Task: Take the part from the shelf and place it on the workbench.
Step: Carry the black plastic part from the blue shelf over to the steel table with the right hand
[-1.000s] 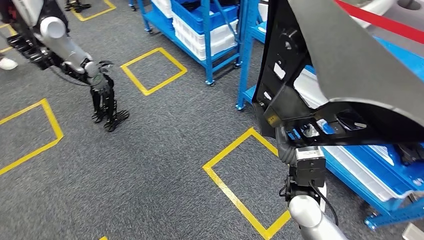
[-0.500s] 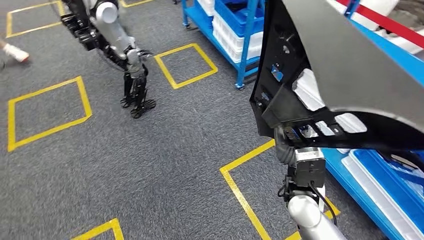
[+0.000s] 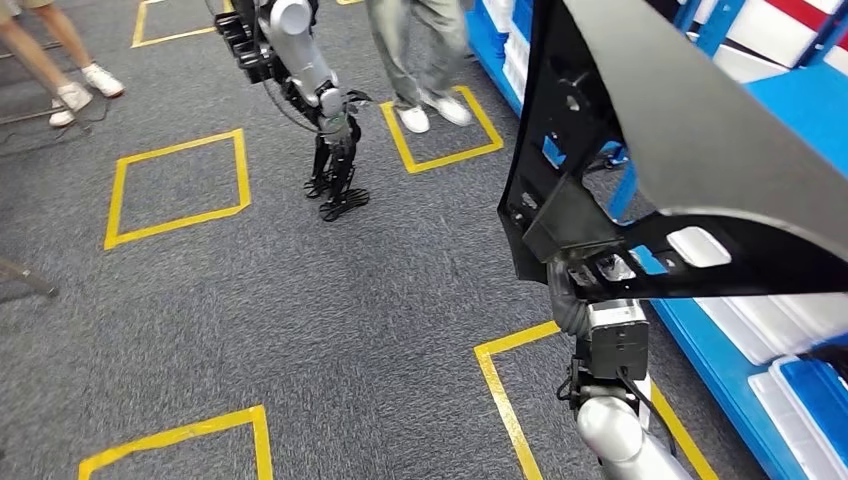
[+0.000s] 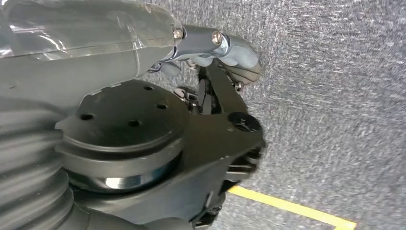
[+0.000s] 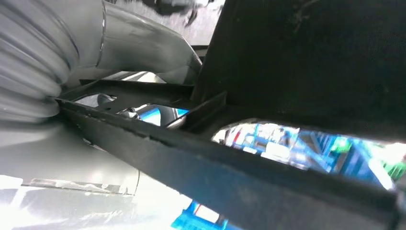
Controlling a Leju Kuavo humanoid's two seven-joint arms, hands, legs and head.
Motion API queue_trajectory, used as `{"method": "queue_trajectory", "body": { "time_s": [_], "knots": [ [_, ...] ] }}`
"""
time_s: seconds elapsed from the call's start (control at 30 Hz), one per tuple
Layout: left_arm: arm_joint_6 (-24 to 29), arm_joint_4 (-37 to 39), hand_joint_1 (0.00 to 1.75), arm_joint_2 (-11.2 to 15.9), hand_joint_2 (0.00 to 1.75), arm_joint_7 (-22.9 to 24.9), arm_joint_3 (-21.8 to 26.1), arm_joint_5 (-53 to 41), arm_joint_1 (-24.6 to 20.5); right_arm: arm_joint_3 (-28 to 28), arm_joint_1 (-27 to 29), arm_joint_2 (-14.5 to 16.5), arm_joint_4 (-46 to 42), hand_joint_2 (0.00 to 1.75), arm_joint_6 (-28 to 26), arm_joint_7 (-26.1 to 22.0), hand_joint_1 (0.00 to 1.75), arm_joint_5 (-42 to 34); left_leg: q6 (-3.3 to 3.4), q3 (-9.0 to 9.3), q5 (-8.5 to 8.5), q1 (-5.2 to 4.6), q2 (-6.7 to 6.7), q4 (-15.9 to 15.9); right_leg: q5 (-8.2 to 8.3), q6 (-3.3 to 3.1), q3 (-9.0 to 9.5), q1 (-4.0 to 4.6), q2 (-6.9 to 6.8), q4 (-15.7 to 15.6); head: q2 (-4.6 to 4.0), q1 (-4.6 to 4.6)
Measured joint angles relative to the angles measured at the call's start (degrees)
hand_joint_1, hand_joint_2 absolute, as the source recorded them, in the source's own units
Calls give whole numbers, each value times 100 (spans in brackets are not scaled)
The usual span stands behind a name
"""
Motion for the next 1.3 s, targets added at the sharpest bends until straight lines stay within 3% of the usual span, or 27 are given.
{"method": "queue_trajectory", "body": {
  "time_s": [0.07,0.1,0.17,0.23,0.3,0.33,0.37,0.43,0.5,0.53,0.57,0.6,0.67,0.7,0.73,0.8,0.87,0.93,1.0,1.07,1.1,1.13,1.17,1.23,1.3],
  "knots": [
    [-10,0,0,0,175,4,0,-9,2,0,40,-2,-4,175,-2,-10,175,13,26,-251,-142,-8,74,490,-29,-33,27,48,-178,-1,0,-15],
    [-18,0,0,1,175,4,0,-13,10,1,60,-2,-8,175,-2,-15,175,22,66,-247,-85,-26,86,477,-46,-47,43,68,-261,-2,0,-18],
    [-32,0,0,5,175,4,0,-20,19,1,83,-2,-19,175,-3,-27,175,40,205,77,245,-126,189,-153,-85,-64,97,96,-415,-14,1,-20],
    [-44,4,0,24,175,5,0,-27,14,1,95,-2,-29,175,-4,-32,175,49,350,434,470,-260,436,-845,-123,-55,162,114,-551,-47,1,-17],
    [-57,9,0,40,175,7,0,-38,10,1,113,-2,-35,175,-3,-34,175,52,411,531,488,-326,515,-1063,-138,-32,209,118,-671,-92,1,-16],
    [-62,11,0,43,175,7,0,-42,14,2,121,1,-42,175,-2,-34,175,56,422,551,507,-324,443,-1116,-143,-18,243,116,-725,-126,1,-23],
    [-67,13,0,44,175,7,0,-44,21,3,126,1,-50,175,0,-34,175,62,429,597,535,-297,381,-1192,-165,-2,277,114,-696,-131,0,-21],
    [-72,17,0,48,175,9,0,-43,22,5,132,1,-66,175,2,-37,175,77,450,715,603,-231,261,-1373,-307,37,228,111,-421,69,0,-17],
    [-74,19,0,48,175,12,0,-43,4,4,157,-5,-68,175,3,-38,175,81,465,766,631,-186,136,-1442,-585,80,-98,95,-114,682,0,5],
    [-77,20,0,48,175,13,0,-44,-3,4,178,-7,-68,175,3,-37,175,80,469,767,629,-173,70,-1440,-699,104,-297,83,-62,1016,0,17],
    [-80,20,0,46,175,13,0,-44,-4,4,196,-9,-68,175,3,-35,175,78,461,766,619,-158,-8,-1427,-722,132,-450,68,-46,1234,0,24],
    [-84,20,0,46,175,13,0,-44,1,4,209,-9,-68,175,3,-34,175,78,442,766,604,-138,-89,-1404,-628,163,-508,47,-41,1256,0,27],
    [-86,21,0,46,175,13,0,-43,8,4,214,-9,-68,175,3,-34,175,78,365,755,540,-81,-256,-1298,-198,242,-338,-21,33,727,1,32],
    [-86,24,0,48,175,13,0,-42,9,4,215,-9,-67,175,3,-33,175,78,312,727,494,-61,-334,-1220,-49,288,-211,-51,161,425,1,38],
    [-86,27,0,50,175,15,0,-40,4,5,217,-9,-73,175,3,-34,175,79,264,682,451,-47,-409,-1127,30,290,-118,-74,275,203,1,50],
    [-86,32,0,52,175,20,0,-37,6,8,223,-9,-86,175,8,-33,175,79,189,589,415,-40,-526,-1020,-4,224,-87,-63,389,116,1,50],
    [-78,36,0,54,175,24,0,-30,27,8,210,-8,-101,175,37,-32,175,81,140,549,420,-27,-578,-994,13,118,-92,-49,262,106,1,32],
    [-69,40,0,55,175,26,0,-25,28,9,188,-8,-116,175,75,-23,175,84,91,471,310,-37,-360,-794,26,56,-70,-44,123,82,1,-8],
    [-69,42,0,55,175,25,0,-28,8,9,183,-9,-127,175,84,-1,175,84,52,190,11,-41,-47,-185,13,14,-48,-13,-36,68,0,-55],
    [-70,42,0,55,175,22,0,-36,5,8,183,-9,-131,175,75,28,175,84,48,-130,-212,-28,60,442,-12,-19,-35,25,-203,66,0,-72],
    [-71,42,0,55,175,22,0,-41,13,8,182,-9,-133,175,71,40,175,85,66,-177,-188,-30,74,521,-27,-32,-24,40,-281,66,0,-75],
    [-73,42,0,55,175,22,0,-44,21,9,179,-9,-137,175,70,46,175,86,93,-117,-67,-38,86,386,-45,-41,-5,52,-353,66,0,-76],
    [-81,42,0,55,175,19,0,-49,27,9,171,-9,-145,175,67,51,175,90,133,46,130,-57,127,56,-69,-48,25,61,-425,64,0,-76],
    [-103,42,0,55,175,5,0,-59,20,9,151,-9,-166,175,56,61,175,99,221,400,407,-141,379,-661,-115,-47,93,75,-560,41,0,-76],
    [-116,42,0,56,175,-6,0,-72,7,10,140,-9,-181,175,46,73,175,104,288,541,450,-232,551,-980,-138,-21,149,78,-684,-8,0,-76]
  ]
}}
